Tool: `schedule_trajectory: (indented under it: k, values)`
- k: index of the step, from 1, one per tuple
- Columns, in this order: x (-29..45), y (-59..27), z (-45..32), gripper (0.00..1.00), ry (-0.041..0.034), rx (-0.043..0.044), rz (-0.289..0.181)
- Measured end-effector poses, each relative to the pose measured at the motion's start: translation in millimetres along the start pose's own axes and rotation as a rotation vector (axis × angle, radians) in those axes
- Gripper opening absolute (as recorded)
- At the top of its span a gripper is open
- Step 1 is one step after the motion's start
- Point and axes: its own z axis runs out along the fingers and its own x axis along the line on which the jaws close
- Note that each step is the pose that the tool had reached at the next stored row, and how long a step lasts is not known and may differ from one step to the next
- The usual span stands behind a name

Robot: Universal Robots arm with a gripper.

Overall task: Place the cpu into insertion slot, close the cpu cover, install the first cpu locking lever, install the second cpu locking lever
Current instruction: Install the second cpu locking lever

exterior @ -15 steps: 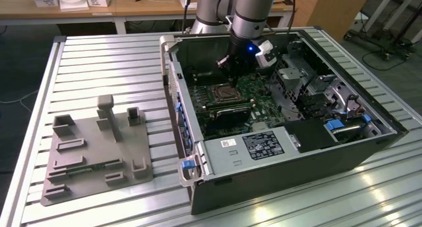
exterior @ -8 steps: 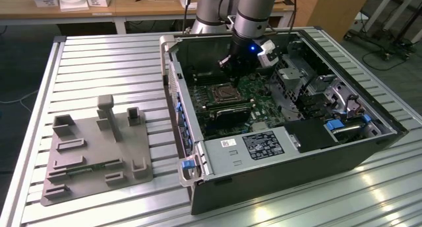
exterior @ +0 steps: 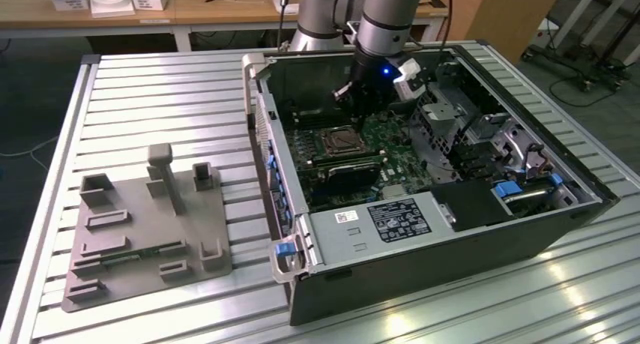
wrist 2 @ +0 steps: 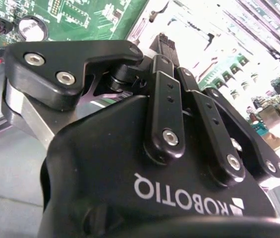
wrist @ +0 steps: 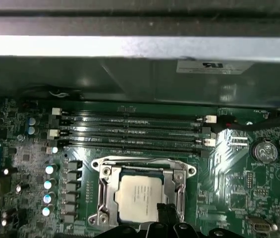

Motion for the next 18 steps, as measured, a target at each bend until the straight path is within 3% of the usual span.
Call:
schedule_trajectory:
  k: [10, 18]
  values:
    - [0.9, -21.0, -1.1, 0.10, -0.0001, -0.0027, 0.000]
    - [1.2, -26.3, -1.3, 0.10, 0.0000, -0.0026, 0.000]
